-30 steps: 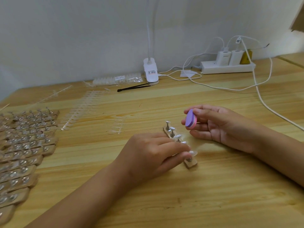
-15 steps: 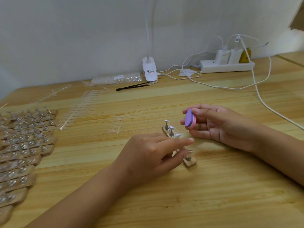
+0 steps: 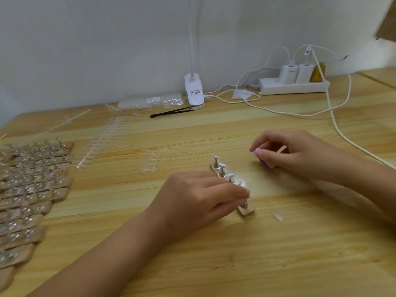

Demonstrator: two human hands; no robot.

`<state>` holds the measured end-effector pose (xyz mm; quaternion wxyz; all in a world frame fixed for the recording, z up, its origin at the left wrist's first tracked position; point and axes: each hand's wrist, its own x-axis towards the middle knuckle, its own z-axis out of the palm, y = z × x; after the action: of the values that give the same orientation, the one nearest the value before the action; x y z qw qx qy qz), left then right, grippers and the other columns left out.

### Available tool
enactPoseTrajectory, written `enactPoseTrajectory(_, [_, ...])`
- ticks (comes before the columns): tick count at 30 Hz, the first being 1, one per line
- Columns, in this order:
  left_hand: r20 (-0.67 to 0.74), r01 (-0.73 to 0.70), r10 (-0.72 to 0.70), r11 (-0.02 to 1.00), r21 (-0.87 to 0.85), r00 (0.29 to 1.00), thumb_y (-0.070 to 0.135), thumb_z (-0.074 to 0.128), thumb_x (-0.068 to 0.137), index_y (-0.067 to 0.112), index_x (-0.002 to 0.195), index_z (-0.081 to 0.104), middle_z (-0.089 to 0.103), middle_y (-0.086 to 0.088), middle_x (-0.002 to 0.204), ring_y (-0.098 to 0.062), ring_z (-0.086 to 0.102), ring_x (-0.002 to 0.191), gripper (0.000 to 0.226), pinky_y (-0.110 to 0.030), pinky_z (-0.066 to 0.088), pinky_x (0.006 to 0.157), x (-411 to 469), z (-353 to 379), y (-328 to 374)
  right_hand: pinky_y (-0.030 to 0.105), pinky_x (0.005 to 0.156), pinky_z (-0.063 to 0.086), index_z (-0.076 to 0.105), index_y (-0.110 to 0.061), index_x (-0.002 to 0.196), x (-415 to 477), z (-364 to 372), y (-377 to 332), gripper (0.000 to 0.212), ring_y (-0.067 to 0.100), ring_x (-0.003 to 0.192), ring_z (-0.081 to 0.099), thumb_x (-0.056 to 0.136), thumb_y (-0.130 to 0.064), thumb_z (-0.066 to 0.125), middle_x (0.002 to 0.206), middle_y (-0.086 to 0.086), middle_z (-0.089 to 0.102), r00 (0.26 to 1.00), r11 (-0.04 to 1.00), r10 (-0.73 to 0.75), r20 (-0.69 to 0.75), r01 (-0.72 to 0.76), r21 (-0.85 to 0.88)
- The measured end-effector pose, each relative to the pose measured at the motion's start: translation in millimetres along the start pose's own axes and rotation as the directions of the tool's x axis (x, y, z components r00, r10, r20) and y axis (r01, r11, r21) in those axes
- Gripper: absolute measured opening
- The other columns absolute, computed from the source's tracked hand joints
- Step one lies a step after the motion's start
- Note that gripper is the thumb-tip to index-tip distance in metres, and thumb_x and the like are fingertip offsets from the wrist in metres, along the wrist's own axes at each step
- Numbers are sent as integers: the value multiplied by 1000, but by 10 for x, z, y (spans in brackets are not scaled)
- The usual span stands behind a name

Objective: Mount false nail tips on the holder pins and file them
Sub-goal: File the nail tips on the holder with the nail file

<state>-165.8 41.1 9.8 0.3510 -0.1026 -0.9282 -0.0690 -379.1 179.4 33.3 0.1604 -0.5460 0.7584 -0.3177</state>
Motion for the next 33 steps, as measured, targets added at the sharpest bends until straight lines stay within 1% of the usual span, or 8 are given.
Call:
enactPoseTrajectory(2, [-8, -54, 54, 997, 51, 998, 22, 69, 93, 17, 90, 79, 70, 8, 73, -13, 58, 61, 11, -22, 46, 52, 0, 12, -10, 27, 71, 49, 64, -41, 102, -11, -20, 19, 23, 1, 79, 57, 86, -51, 51, 92, -18, 61, 997, 939, -78, -2, 73, -336])
enactPoseTrajectory(7, [-5, -140, 144, 969, 206, 990, 14, 72, 89, 17, 89, 78, 67, 6, 68, -17, 54, 55, 6, -28, 46, 47, 18, 13, 6, 32, 77, 51, 59, -37, 123, -59, -106, -82, 38, 2, 99, 49, 89, -53, 53, 114, -17, 47, 982, 825, -190, -9, 155, -544])
enactPoseTrajectory(11, [-3, -141, 145, 970, 200, 989, 22, 71, 91, 18, 90, 79, 65, 7, 66, -15, 55, 55, 9, -24, 45, 49, -1, 1, 16, 12, 62, 43, 60, -43, 97, -206, -276, -288, 25, -4, 82, 56, 80, -61, 56, 88, -20, 56, 931, 873, -277, 237, 347, -342])
enactPoseTrajectory(16, [-24, -31, 34, 995, 89, 999, 24, 73, 88, 19, 87, 78, 64, 10, 65, -6, 51, 63, 7, -19, 37, 53, 13, -7, 28, 17, 71, 48, 49, -51, 101, -332, -121, -374, 36, 0, 93, 54, 71, -60, 67, 101, -24, 52, 773, 926, 2, 634, 238, -293])
enactPoseTrajectory(21, [-19, 9, -8, 999, 53, 1000, 30, 70, 89, 17, 84, 76, 53, 10, 58, -5, 46, 66, 15, -14, 28, 57, 26, -11, 39, 22, 75, 49, 56, -42, 90, -295, -49, -378, 13, -1, 90, 56, 85, -40, 68, 97, -22, 56, 761, 931, 15, 648, 226, -288])
enactPoseTrajectory(25, [23, 26, -26, 999, 22, 999, 36, 69, 87, 17, 87, 77, 54, 9, 55, -5, 50, 58, 21, -16, 33, 51, 11, 7, 64, 21, 81, 52, 66, -35, 83, -280, -128, -361, 15, 2, 91, 62, 86, -22, 73, 93, -17, 62, 771, 983, -10, 637, 124, -134])
enactPoseTrajectory(30, [22, 5, -6, 1000, 27, 1000, 34, 67, 89, 16, 87, 77, 59, 8, 59, -8, 54, 56, 21, -18, 37, 51, 16, 15, 61, 20, 84, 52, 68, -35, 82, -234, -173, -301, 14, 7, 93, 65, 85, -22, 74, 93, -9, 67, 809, 995, -18, 588, 70, -65])
enactPoseTrajectory(33, [-9, -66, 67, 995, 73, 998, 26, 68, 91, 16, 84, 76, 65, 8, 65, -10, 53, 59, 15, -19, 40, 53, -1, 31, 50, 6, 80, 44, 67, -35, 83, -194, -153, -277, 11, 5, 86, 67, 86, -26, 73, 88, -14, 69, 857, 997, -7, 516, 48, -67])
